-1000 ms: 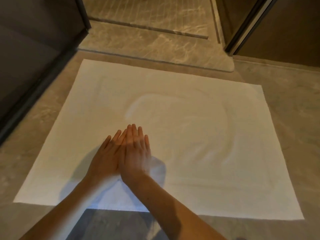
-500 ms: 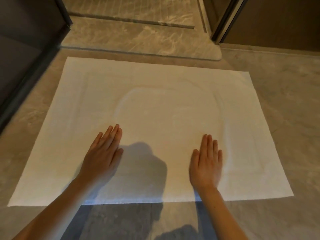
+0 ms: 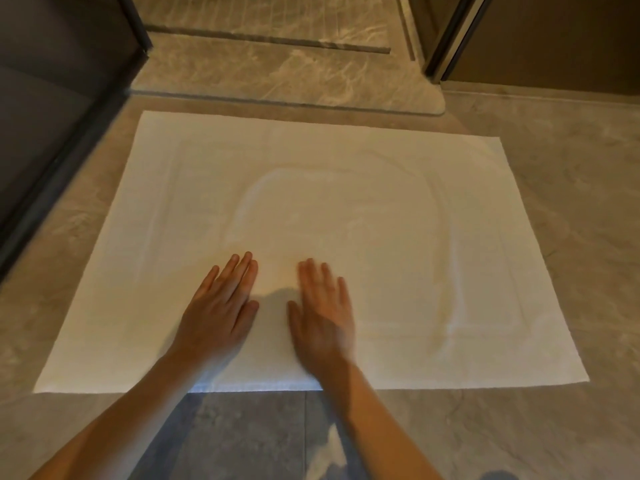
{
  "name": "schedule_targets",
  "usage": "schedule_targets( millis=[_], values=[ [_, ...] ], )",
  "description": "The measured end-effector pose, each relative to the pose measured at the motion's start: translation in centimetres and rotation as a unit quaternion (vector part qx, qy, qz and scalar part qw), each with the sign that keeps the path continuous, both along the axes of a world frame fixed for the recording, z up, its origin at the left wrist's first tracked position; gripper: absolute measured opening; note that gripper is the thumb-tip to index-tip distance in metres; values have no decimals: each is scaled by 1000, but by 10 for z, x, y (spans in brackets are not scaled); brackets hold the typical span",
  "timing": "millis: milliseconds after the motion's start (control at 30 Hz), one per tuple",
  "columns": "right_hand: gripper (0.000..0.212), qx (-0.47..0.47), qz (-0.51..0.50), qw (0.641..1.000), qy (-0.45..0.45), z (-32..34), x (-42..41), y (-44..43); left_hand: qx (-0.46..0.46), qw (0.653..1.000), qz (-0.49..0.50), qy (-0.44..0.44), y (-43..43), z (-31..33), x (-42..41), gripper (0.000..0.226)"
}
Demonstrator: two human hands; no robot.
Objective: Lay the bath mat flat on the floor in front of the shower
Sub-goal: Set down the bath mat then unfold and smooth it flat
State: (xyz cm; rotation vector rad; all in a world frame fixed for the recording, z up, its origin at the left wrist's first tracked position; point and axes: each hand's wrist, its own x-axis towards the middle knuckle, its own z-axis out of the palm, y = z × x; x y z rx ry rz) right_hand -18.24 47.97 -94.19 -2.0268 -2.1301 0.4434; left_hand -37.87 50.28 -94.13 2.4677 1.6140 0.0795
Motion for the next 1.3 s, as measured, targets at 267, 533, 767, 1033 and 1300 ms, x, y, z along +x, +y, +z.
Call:
schedule_targets(
  millis=[267, 533, 767, 1033, 1300],
  values=[
    [57, 30, -12, 997, 69, 21, 20, 51, 16, 996, 58, -65, 27, 6, -7, 57],
    [53, 15, 231, 971, 56, 19, -91, 141, 9, 985, 170, 29, 101, -8, -38, 68],
    [54, 37, 231, 972, -3, 0, -69, 198, 28, 984, 172, -31, 102, -12, -45, 64],
    [57, 26, -62, 997, -34, 4, 99, 234, 18, 985, 170, -32, 102, -7, -43, 69],
    [52, 88, 99, 991, 15, 13, 29, 249, 102, 994, 27, -42, 175, 16, 61, 61]
  ],
)
